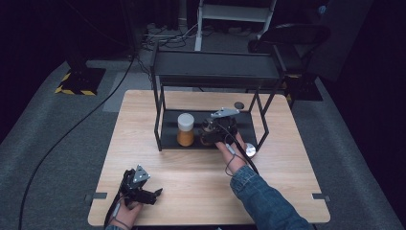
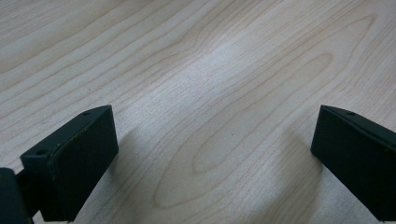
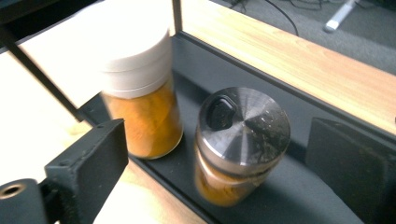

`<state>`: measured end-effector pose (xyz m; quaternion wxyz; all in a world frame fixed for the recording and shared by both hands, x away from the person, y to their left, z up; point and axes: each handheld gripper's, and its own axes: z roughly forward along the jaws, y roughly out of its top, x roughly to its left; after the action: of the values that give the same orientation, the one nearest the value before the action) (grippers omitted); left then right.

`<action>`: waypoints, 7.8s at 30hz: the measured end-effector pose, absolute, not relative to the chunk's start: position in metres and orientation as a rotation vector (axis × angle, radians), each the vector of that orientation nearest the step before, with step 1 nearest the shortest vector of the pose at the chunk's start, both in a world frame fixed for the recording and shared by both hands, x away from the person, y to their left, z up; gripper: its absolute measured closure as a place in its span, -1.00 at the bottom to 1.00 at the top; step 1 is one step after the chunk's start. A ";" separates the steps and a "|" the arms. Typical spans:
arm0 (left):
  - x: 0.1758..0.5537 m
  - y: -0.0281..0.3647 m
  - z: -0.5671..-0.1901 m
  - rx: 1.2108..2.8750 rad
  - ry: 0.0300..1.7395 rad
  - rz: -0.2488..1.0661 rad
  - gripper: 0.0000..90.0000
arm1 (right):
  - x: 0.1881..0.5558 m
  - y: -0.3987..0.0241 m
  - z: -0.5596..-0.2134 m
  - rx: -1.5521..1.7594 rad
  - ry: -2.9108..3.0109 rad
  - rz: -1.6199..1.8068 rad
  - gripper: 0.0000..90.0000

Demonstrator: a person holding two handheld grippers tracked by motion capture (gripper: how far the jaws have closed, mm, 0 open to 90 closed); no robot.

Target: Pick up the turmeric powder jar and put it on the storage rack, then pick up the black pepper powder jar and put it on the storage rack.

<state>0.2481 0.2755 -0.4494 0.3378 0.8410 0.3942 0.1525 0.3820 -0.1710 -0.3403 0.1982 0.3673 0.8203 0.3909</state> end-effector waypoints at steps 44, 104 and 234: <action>0.248 0.276 -0.449 2.191 1.026 0.397 -0.99 | 0.314 -0.319 -0.328 0.877 2.263 1.241 -0.98; 0.248 0.275 -0.450 2.187 1.034 0.400 -0.99 | 0.294 -0.370 -0.429 0.998 2.285 1.216 -0.94; 0.247 0.274 -0.450 2.187 1.035 0.401 -0.99 | 0.408 -0.275 -0.321 0.959 2.381 1.109 -0.31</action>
<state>0.2474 0.2743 -0.4496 0.3377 0.8393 0.3972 0.1539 0.4080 -0.2750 -0.3213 0.1719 0.3380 0.8387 0.3909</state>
